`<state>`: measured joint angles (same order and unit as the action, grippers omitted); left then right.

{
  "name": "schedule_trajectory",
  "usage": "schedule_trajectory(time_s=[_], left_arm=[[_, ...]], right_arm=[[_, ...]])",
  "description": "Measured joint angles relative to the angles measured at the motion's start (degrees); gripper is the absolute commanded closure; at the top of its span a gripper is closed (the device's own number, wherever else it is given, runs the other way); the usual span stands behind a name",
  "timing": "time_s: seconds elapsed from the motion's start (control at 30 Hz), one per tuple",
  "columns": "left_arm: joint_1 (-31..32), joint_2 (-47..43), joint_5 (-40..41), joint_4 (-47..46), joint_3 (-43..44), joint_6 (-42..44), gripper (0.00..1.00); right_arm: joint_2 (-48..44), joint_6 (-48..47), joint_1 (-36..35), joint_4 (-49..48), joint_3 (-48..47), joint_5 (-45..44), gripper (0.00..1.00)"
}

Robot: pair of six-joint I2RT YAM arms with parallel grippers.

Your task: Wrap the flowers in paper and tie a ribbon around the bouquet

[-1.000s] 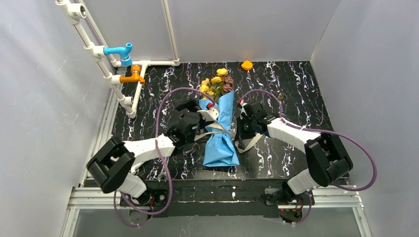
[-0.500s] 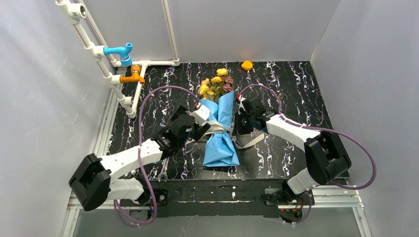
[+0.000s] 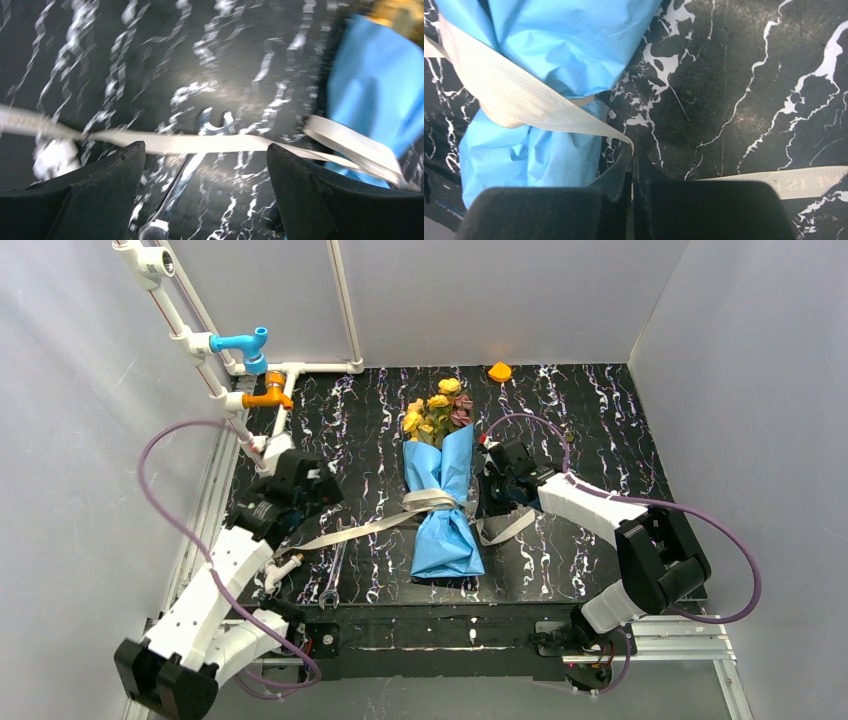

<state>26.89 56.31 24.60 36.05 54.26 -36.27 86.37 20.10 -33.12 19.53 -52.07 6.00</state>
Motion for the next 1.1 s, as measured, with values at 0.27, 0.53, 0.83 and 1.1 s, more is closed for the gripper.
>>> schedule_trajectory(time_s=[0.27, 0.53, 0.83, 1.1], left_arm=[[-18.9, -8.5, -1.6, 15.4, -6.7, -13.9, 0.09], [-36.4, -2.3, -10.5, 10.3, -14.1, -16.7, 0.23], [-40.3, 3.9, -11.3, 1.8, -14.5, -16.3, 0.43], [-40.6, 9.7, -10.2, -4.4, -17.4, -16.5, 0.5]], right_arm=[[-0.4, -0.6, 0.0, 0.7, 0.4, -1.2, 0.49], [-3.6, -2.1, 0.0, 3.5, 0.3, -2.9, 0.2], [-8.1, -3.4, 0.0, 5.1, 0.3, -6.0, 0.17], [-8.3, -3.6, 0.0, 5.7, 0.3, -4.9, 0.17]])
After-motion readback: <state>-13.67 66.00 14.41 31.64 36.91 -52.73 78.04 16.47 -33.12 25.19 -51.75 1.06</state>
